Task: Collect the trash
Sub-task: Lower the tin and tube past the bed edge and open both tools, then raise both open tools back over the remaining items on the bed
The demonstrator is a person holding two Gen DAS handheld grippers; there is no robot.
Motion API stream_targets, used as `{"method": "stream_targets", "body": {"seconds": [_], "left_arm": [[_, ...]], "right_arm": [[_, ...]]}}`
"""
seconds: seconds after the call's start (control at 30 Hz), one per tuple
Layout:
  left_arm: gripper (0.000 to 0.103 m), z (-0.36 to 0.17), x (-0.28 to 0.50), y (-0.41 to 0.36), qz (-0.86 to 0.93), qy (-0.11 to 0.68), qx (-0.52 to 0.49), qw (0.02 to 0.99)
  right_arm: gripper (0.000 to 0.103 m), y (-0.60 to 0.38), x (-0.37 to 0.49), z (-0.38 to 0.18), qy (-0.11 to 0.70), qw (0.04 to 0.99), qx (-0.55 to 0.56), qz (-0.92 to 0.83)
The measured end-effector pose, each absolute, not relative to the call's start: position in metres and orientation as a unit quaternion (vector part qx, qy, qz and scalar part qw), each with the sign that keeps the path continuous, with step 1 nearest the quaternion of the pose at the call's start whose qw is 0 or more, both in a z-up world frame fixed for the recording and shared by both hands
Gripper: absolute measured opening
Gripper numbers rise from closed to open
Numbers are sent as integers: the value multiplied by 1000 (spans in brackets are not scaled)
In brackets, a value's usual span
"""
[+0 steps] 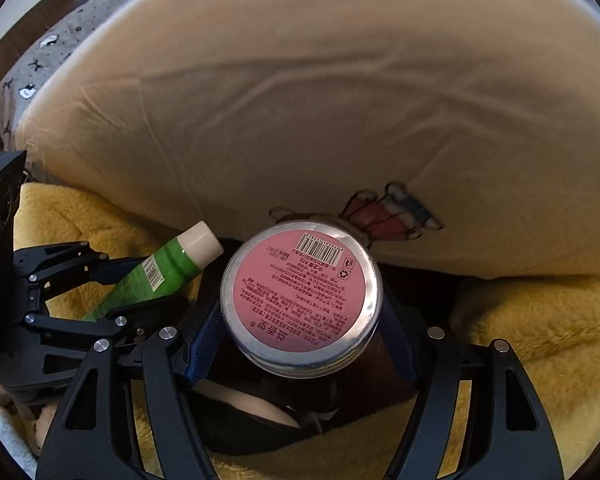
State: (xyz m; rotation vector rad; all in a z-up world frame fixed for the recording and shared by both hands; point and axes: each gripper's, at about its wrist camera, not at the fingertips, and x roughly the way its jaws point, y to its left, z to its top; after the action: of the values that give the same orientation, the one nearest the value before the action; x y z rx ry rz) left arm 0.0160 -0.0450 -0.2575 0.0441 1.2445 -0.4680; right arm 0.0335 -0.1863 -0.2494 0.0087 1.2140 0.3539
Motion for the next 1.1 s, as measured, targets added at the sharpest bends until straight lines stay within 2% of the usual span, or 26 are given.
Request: {"method": "stream_targets", "body": {"seconds": [0.23, 0.43, 0.53, 0.6, 0.77, 0.87, 1.1], "left_arm": [[41, -285, 27, -46, -208, 612, 19, 763], [42, -287, 22, -42, -207, 617, 21, 759], [55, -283, 19, -43, -200, 610, 28, 767], [57, -278, 18, -42, -196, 603, 31, 773], [72, -251, 17, -34, -183, 573, 45, 798], [78, -230, 15, -26, -178, 551, 48, 814], [83, -163, 20, -11, -170, 484, 40, 858]], "right_arm": [[71, -180, 43, -275, 602, 782, 14, 161], [72, -181, 51, -281, 608, 778, 15, 159], [76, -184, 50, -280, 606, 781, 14, 154], [76, -186, 50, -278, 602, 784, 15, 150], [83, -198, 49, -255, 575, 807, 12, 133], [84, -205, 49, -231, 544, 829, 5, 126], [84, -214, 53, -152, 441, 890, -17, 113]]}}
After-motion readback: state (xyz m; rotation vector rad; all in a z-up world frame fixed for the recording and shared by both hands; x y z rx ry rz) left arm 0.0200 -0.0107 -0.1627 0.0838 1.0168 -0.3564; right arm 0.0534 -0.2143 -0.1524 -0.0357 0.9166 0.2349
